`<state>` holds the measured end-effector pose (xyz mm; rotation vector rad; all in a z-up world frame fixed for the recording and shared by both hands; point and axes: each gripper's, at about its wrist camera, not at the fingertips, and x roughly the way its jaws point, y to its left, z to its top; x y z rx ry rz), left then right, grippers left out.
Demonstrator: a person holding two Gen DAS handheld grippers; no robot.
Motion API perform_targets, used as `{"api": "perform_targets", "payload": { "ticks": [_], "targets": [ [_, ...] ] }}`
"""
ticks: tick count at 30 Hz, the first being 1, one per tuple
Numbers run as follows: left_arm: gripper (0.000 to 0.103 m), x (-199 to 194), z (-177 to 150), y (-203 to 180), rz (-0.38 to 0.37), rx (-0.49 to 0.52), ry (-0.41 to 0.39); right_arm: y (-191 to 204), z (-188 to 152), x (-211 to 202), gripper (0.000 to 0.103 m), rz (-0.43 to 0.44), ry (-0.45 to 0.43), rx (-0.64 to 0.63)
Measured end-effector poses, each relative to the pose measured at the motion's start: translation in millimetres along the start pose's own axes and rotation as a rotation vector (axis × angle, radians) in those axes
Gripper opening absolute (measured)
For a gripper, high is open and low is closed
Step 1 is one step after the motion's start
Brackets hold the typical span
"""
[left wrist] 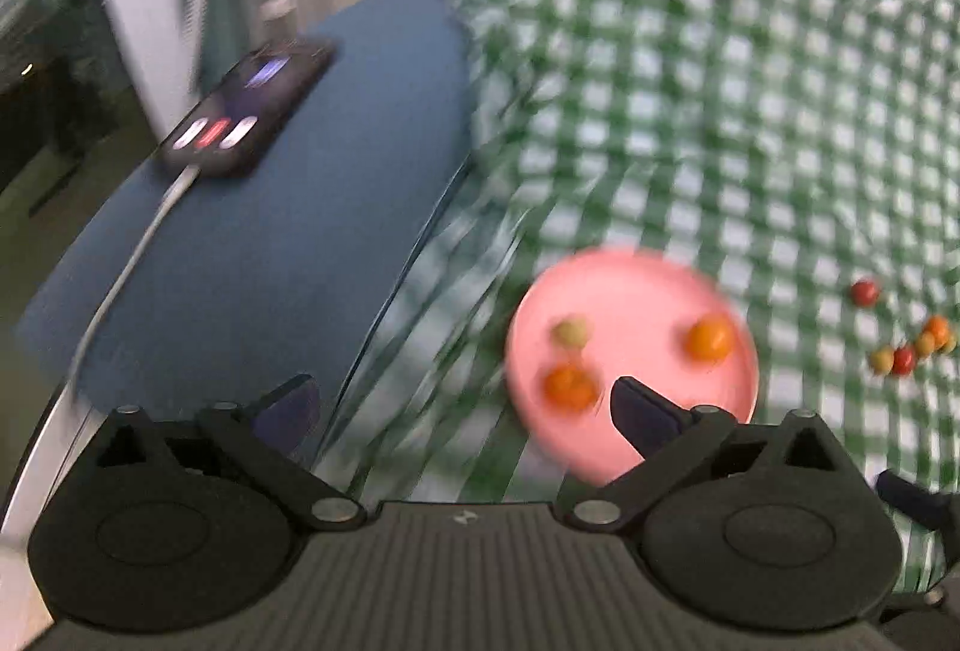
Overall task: Organize fruits
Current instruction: 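Lower both fruits onto the pink plate and open both tools, then lift both tools away from the plate toward the remaining fruits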
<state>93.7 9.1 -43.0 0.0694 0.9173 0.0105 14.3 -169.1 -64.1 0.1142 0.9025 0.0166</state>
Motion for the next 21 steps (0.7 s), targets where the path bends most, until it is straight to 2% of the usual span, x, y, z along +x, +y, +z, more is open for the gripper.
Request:
{"api": "perform_targets", "payload": {
  "ticks": [2, 6, 12, 21],
  "targets": [
    [0.103, -10, -18, 4, -0.014, -0.005, 0.045, -3, -8, -16, 0.101, -0.029, -0.004, 0.013],
    [0.103, -26, -42, 7, 0.007, 0.021, 0.052, -7, -15, -53, 0.102, -0.032, -0.094, 0.050],
    [0.103, -65, -57, 0, -0.005, 0.059, -0.021, 2, -26, -108, 0.102, 0.014, -0.285, -0.004],
    [0.103, -110, -70, -3, -0.001, 0.076, -0.116, 1, -37, -154, 0.102, 0.001, -0.394, 0.003]
  ]
}}
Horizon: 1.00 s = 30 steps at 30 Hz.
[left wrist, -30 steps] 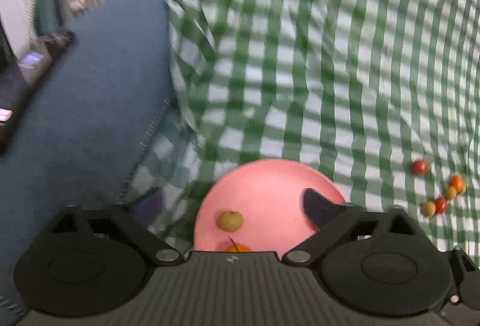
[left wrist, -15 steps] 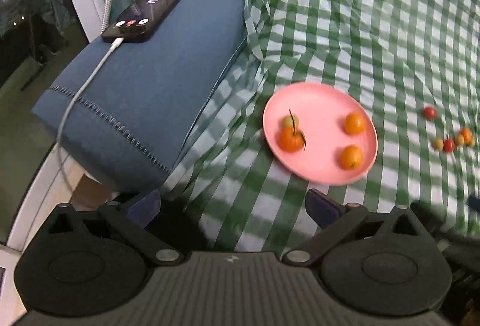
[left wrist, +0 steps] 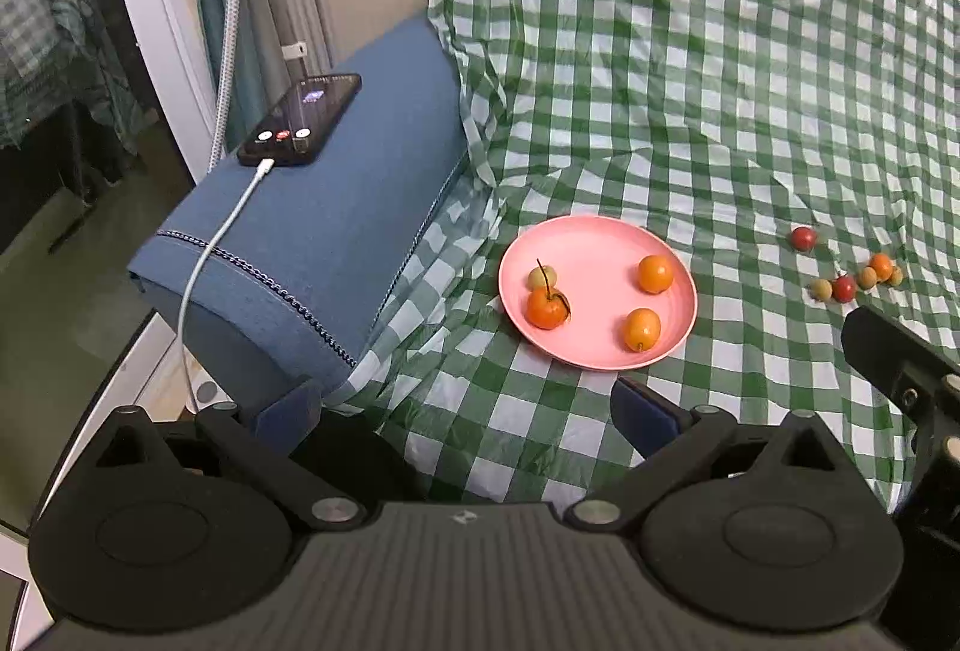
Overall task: Organize fruits
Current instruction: 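Lift both tools away from the plate toward the remaining fruits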
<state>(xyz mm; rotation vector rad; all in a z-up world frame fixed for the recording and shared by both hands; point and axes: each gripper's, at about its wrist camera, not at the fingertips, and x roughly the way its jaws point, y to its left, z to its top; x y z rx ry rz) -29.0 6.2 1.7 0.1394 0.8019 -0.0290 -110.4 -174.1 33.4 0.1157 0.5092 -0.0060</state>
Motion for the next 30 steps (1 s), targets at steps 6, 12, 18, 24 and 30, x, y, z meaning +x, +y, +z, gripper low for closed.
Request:
{"api": "perform_targets", "payload": {
  "ticks": [6, 12, 18, 24, 30],
  "targets": [
    [0.103, -18, -4, -3, 0.000, 0.009, -0.029, -1, -2, -22, 0.102, -0.019, -0.053, -0.008],
    [0.103, -22, -7, -7, -0.001, 0.023, -0.037, -4, -5, -28, 0.102, -0.021, -0.054, -0.001],
    [0.103, -17, -8, 0, 0.015, 0.007, -0.027, 2, -5, -20, 0.102, 0.001, -0.042, -0.011],
    [0.103, -9, -10, 8, 0.017, -0.010, 0.002, 7, -7, -13, 0.102, 0.011, -0.025, -0.012],
    [0.103, -1, -9, 6, 0.010, -0.009, 0.021, 4, -8, -4, 0.102, 0.004, 0.002, -0.002]
  ]
}}
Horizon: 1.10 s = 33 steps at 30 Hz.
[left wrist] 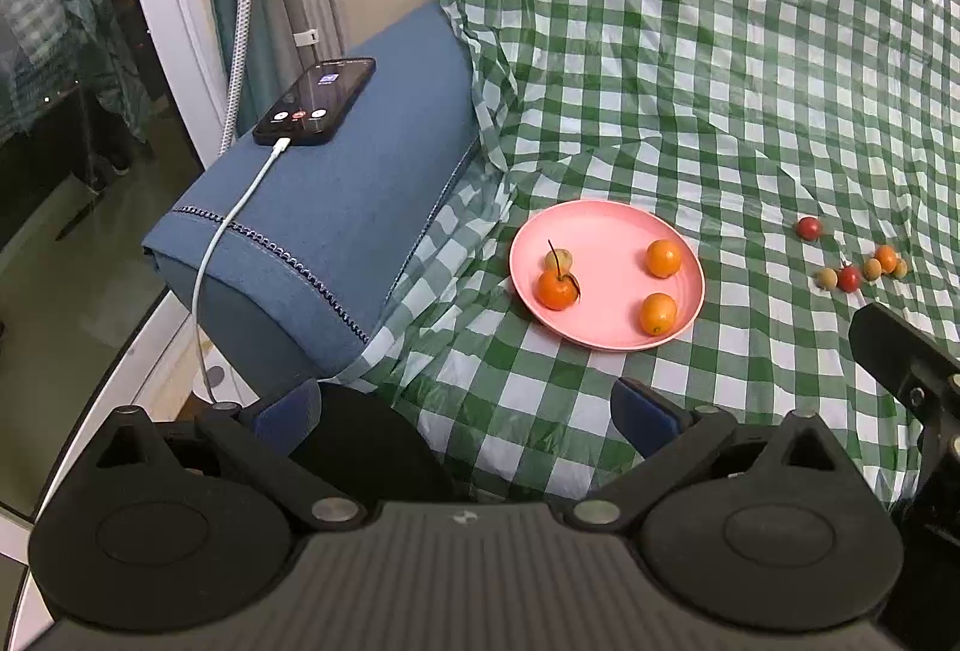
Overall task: Organize fruits
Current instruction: 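Lift both tools away from the plate toward the remaining fruits, then grasp a yellow cherry tomato with left tool while right tool grasps a yellow-green fruit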
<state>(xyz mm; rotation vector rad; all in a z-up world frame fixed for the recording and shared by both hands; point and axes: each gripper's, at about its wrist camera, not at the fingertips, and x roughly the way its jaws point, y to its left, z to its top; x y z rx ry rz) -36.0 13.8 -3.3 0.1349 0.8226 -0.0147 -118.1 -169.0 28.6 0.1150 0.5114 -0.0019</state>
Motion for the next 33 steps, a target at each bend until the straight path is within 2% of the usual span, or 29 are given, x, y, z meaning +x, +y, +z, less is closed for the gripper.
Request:
{"api": "perform_targets", "payload": {
  "ticks": [19, 24, 28, 30, 33],
  "targets": [
    [0.103, 22, 2, -14, 0.016, 0.050, 0.057, -21, -13, 24, 0.102, 0.001, 0.061, 0.074],
    [0.103, 35, 13, -30, 0.028, 0.100, 0.069, -48, -20, 34, 0.102, -0.065, 0.066, 0.141],
    [0.103, 44, 26, -58, 0.014, 0.151, 0.054, -82, -27, 42, 0.102, -0.150, 0.066, 0.217],
    [0.103, 51, 35, -76, -0.019, 0.171, 0.059, -104, -30, 48, 0.102, -0.205, 0.062, 0.245],
    [0.103, 68, 49, -104, -0.118, 0.171, 0.078, -139, -36, 61, 0.102, -0.292, 0.060, 0.290]
  ]
}}
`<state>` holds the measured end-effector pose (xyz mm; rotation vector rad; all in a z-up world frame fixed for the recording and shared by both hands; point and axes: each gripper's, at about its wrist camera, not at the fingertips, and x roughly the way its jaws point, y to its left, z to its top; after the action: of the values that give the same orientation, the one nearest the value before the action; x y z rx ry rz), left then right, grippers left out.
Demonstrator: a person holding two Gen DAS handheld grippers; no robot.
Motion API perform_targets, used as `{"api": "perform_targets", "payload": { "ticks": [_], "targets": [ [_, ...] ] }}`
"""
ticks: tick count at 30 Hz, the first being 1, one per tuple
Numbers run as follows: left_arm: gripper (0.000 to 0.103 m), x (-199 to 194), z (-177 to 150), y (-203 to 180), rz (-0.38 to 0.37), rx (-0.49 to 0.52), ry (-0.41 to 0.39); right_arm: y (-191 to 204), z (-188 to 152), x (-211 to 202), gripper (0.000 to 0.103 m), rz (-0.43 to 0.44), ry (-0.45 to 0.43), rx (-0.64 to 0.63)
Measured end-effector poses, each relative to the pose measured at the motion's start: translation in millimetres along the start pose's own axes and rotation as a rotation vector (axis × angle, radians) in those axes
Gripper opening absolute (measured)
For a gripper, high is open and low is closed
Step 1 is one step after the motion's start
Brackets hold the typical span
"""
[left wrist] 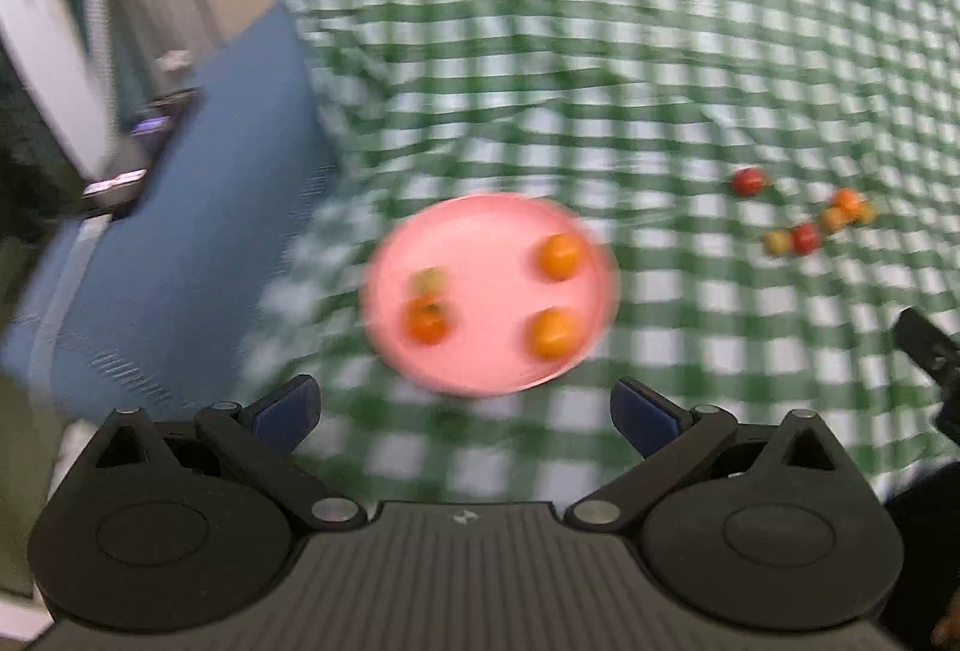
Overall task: Organize fruits
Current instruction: 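Grasp a yellow cherry tomato with left tool while right tool grasps a yellow-green fruit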
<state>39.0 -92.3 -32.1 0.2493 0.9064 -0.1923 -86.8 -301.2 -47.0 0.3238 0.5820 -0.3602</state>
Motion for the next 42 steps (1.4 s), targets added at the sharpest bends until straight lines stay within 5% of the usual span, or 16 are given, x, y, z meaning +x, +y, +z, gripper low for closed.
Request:
{"api": "perform_targets", "payload": {
  "ticks": [10, 21, 22, 24, 26, 35, 42],
  "targets": [
    [0.103, 93, 49, -86, -0.059, 0.114, 0.050, -72, 18, 118, 0.102, -0.165, 0.031, 0.044],
    [0.103, 159, 82, -106, -0.035, 0.072, 0.127, -82, 35, 258, 0.101, -0.197, 0.081, 0.045],
    [0.103, 163, 85, -109, -0.033, 0.075, 0.128, -78, 33, 263, 0.098, -0.190, 0.085, 0.027],
    [0.103, 169, 88, -114, -0.027, 0.082, 0.127, -76, 28, 272, 0.051, -0.150, 0.101, -0.009],
    [0.103, 173, 91, -121, -0.036, 0.088, 0.125, -77, 24, 274, 0.028, -0.155, 0.116, -0.037],
    [0.103, 192, 108, -177, -0.220, 0.114, 0.136, -115, 23, 230, 0.027, -0.263, 0.135, 0.027],
    [0.103, 216, 104, -221, -0.257, 0.191, 0.196, -124, 15, 241, 0.028, -0.279, 0.140, 0.005]
  ]
}}
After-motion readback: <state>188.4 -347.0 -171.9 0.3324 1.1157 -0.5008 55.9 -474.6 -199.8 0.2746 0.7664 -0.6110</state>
